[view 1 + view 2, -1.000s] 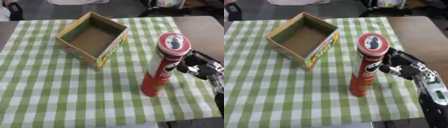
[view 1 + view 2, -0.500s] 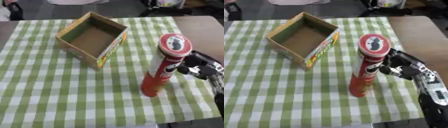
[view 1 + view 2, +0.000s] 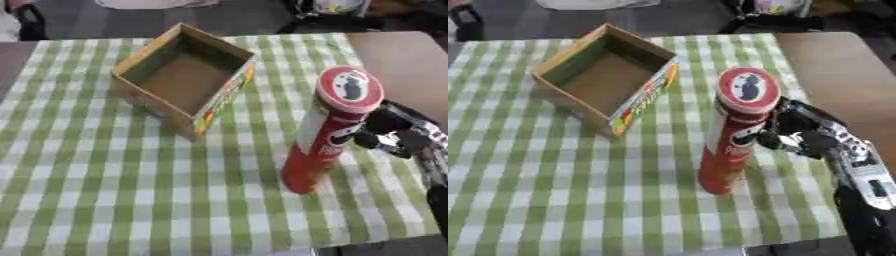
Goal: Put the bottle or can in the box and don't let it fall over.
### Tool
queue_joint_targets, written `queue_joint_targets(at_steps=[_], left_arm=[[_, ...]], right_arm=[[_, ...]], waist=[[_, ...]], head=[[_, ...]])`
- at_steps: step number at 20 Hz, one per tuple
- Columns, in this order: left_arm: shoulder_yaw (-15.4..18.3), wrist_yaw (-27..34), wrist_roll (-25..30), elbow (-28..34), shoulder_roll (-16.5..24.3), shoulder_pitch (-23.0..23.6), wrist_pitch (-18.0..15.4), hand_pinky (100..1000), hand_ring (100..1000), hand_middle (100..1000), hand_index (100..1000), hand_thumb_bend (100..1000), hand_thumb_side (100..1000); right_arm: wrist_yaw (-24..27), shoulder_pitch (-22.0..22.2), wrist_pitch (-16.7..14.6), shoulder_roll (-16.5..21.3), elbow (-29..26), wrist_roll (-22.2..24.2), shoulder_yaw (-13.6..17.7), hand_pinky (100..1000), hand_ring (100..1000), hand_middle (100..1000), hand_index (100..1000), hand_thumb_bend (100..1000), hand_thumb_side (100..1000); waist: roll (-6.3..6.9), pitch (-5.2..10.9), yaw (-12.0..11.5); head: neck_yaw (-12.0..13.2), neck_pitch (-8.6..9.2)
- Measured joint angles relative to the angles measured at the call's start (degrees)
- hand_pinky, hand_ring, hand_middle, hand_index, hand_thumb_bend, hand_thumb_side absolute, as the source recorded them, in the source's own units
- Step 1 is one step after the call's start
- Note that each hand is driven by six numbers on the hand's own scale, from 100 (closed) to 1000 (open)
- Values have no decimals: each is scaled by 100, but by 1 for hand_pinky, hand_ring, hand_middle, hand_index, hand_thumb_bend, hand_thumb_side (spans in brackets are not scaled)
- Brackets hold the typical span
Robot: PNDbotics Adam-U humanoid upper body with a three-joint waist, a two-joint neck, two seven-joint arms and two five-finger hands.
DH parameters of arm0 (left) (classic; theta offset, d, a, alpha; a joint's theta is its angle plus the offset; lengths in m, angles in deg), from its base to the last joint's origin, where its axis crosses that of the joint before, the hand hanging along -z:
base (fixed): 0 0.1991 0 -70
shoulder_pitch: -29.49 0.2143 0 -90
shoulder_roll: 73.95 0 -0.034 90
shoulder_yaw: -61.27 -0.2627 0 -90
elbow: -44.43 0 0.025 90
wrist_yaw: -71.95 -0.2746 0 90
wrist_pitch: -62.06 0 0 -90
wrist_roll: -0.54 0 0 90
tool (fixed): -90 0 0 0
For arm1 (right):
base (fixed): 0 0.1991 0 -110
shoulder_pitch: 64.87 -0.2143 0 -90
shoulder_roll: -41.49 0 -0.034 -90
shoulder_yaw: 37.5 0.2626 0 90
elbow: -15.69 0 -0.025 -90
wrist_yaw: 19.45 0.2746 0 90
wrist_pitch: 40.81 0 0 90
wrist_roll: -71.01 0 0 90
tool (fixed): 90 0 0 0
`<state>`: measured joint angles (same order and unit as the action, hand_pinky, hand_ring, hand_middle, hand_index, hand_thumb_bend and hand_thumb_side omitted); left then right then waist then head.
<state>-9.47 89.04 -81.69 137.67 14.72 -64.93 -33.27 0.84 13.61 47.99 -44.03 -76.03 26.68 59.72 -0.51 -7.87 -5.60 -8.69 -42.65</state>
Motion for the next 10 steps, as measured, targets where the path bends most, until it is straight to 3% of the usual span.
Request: queue_joint_targets(at_steps=[10], left_arm=[[0, 0, 3, -2, 0, 0, 3, 1000, 1000, 1000, 796, 197, 771]], right_arm=[[-136, -3, -27, -11, 0, 76, -26, 1000, 1000, 1000, 1000, 581, 263]], waist=[[0, -7, 0]], head=[[0, 0]])
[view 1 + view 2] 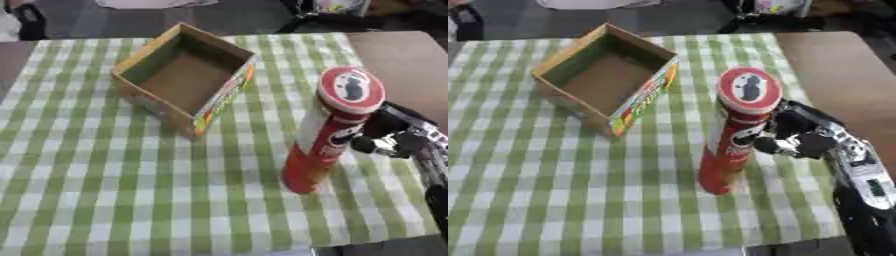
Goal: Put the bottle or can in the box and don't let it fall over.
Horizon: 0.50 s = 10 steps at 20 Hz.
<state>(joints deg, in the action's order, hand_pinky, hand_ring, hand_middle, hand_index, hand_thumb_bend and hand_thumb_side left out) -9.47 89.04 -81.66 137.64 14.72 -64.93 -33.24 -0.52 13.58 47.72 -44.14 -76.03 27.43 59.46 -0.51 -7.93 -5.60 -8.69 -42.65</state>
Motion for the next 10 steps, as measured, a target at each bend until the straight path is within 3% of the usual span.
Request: queue_joint_targets(at_steps=[10], left_arm=[[0, 0, 3, -27, -1, 0, 0, 1000, 1000, 1000, 797, 197, 772]], right_arm=[[-21, -48, 96, -93, -32, 70, -38, 1000, 1000, 1000, 1000, 572, 301]], waist=[[0, -16, 0]], head=[[-3, 3]])
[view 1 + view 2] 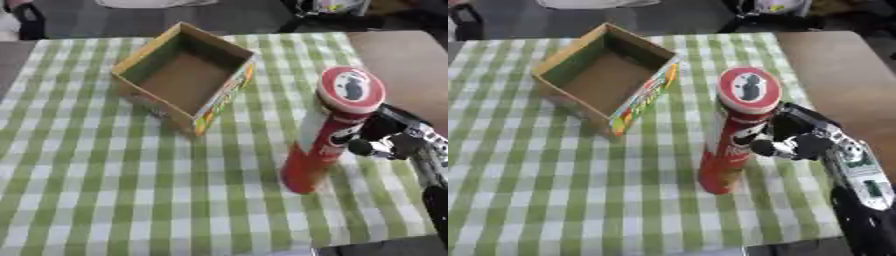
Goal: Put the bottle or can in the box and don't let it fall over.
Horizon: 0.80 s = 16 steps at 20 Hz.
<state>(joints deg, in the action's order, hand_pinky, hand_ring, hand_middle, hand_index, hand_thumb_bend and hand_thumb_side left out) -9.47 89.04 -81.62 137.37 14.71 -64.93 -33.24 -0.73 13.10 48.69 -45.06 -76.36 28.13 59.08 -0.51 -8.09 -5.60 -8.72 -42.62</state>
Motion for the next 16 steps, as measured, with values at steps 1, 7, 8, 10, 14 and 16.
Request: queue_joint_targets(at_steps=[1, 7, 8, 10, 14, 16], left_arm=[[0, 0, 1, -2, -1, 0, 1, 1000, 1000, 1000, 797, 197, 771], [0, 0, 10, -3, -3, 0, 4, 1000, 1000, 1000, 796, 196, 770], [0, 0, 10, -3, -3, 0, 4, 1000, 1000, 1000, 796, 196, 770], [0, 0, 11, -3, -3, 0, 3, 1000, 1000, 1000, 796, 196, 771], [0, 0, 15, -3, -4, 0, 1, 1000, 1000, 1000, 796, 196, 770], [0, 0, 17, -3, -4, 0, 1, 1000, 1000, 1000, 796, 196, 771]], right_arm=[[0, 0, 12, 0, -4, 3, -5, 1000, 1000, 1000, 1000, 569, 308], [0, 0, 52, -26, -95, 25, -30, 1000, 1000, 1000, 1000, 566, 336], [0, 0, 52, -39, -106, 29, -30, 1000, 1000, 1000, 1000, 564, 345], [0, 0, 32, -49, -112, 52, -32, 1000, 1000, 1000, 1000, 561, 353], [-28, 0, -31, -49, -146, 112, -33, 1000, 1000, 1000, 1000, 575, 304], [-59, 0, -50, -49, -163, 121, -35, 1000, 1000, 1000, 1000, 576, 302]], waist=[[0, -1, 0], [0, -3, -10], [0, -3, -10], [0, -6, -11], [0, -17, -11], [0, -17, -11]], head=[[0, 0], [-1, 2], [-1, 2], [-1, 2], [-1, 2], [-1, 2]])
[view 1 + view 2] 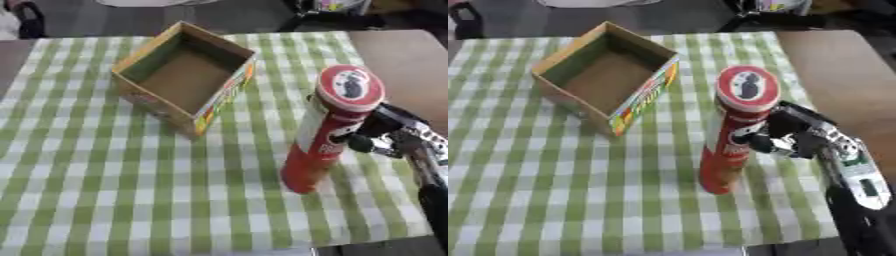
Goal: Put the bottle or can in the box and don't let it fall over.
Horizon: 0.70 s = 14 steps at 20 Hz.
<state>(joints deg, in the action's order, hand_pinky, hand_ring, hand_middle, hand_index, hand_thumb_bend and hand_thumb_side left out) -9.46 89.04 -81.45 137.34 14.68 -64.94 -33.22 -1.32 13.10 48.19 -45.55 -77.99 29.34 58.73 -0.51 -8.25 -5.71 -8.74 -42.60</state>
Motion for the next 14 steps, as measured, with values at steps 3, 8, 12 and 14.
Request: queue_joint_targets(at_steps=[3, 8, 12, 14], left_arm=[[0, 0, 3, 0, 0, 0, 1, 1000, 1000, 1000, 796, 196, 771], [0, 0, 16, 0, 0, 0, 5, 1000, 1000, 1000, 796, 195, 771], [0, -1, 21, 0, 0, 0, 2, 1000, 1000, 1000, 796, 196, 771], [0, -1, 23, 0, 0, 0, 1, 1000, 1000, 1000, 796, 196, 772]], right_arm=[[-40, 0, -8, 0, -11, 0, -30, 1000, 1000, 1000, 1000, 576, 304], [-51, -2, 7, -4, -26, 22, -45, 1000, 1000, 1000, 1000, 569, 325], [-50, -4, 13, -6, -66, 54, -65, 1000, 1000, 1000, 1000, 570, 329], [-49, -9, 18, -6, -69, 52, -66, 1000, 1000, 1000, 1000, 571, 332]], waist=[[0, 0, 0], [0, -3, 0], [0, -9, -1], [0, -9, -1]], head=[[-1, 1], [-2, 1], [-2, 10], [-2, 29]])
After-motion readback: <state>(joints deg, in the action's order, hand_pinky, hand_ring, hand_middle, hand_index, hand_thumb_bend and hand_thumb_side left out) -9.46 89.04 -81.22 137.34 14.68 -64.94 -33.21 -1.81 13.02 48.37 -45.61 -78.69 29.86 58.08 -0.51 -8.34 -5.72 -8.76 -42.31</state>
